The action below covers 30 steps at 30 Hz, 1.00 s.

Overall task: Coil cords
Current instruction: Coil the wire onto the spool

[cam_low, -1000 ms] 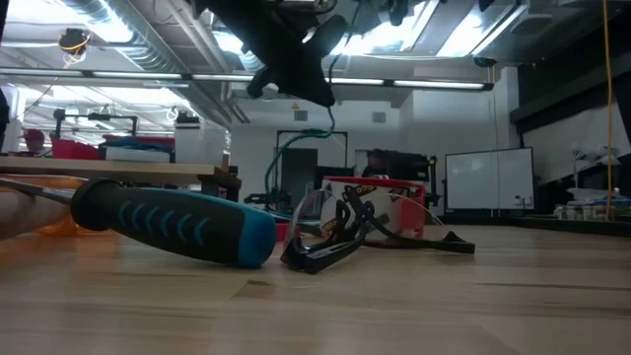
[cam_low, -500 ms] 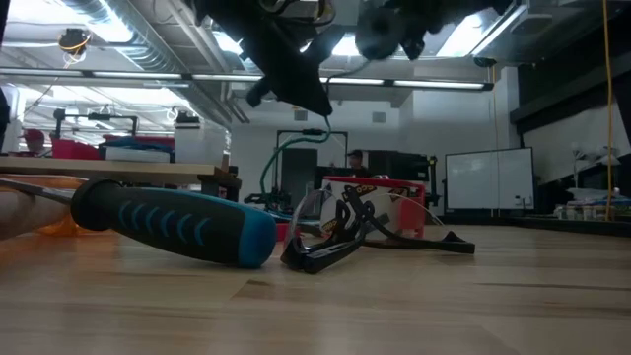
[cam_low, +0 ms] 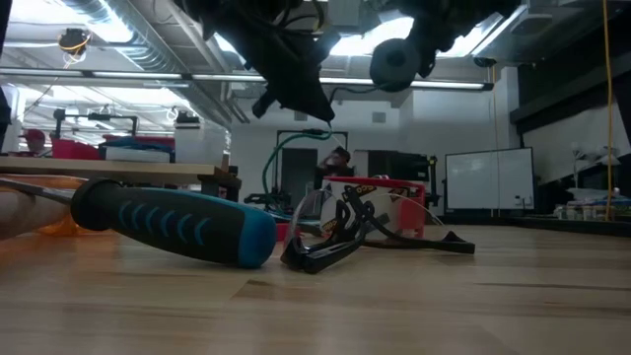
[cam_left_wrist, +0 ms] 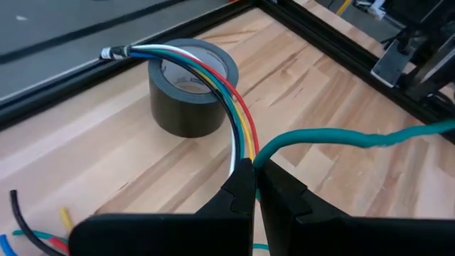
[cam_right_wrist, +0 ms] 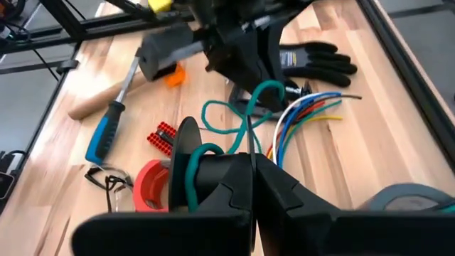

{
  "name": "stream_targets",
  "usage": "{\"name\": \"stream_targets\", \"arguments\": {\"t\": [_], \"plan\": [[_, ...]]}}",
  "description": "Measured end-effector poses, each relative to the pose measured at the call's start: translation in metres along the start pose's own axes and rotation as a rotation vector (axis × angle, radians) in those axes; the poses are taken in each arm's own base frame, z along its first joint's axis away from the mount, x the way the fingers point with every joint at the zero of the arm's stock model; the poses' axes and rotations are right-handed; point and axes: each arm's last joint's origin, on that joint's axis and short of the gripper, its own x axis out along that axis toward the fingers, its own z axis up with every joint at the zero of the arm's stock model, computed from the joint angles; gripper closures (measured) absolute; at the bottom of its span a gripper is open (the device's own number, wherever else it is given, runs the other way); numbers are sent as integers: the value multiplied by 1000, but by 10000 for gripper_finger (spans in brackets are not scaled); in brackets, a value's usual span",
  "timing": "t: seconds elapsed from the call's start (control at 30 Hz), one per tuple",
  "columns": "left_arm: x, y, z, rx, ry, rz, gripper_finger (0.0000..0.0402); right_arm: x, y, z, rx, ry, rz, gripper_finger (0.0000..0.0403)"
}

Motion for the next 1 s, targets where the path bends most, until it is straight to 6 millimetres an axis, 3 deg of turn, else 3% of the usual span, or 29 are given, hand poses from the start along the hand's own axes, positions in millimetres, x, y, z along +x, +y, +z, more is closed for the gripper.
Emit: {"name": "stream_targets", "arguments": {"t": [0.43, 1.0], "plan": [[3, 10, 5, -18, 24, -28, 401, 32, -17, -11, 31, 111, -65, 401], [9, 32, 15, -64, 41, -49, 401, 44, -25, -14, 25, 140, -127, 401]]}}
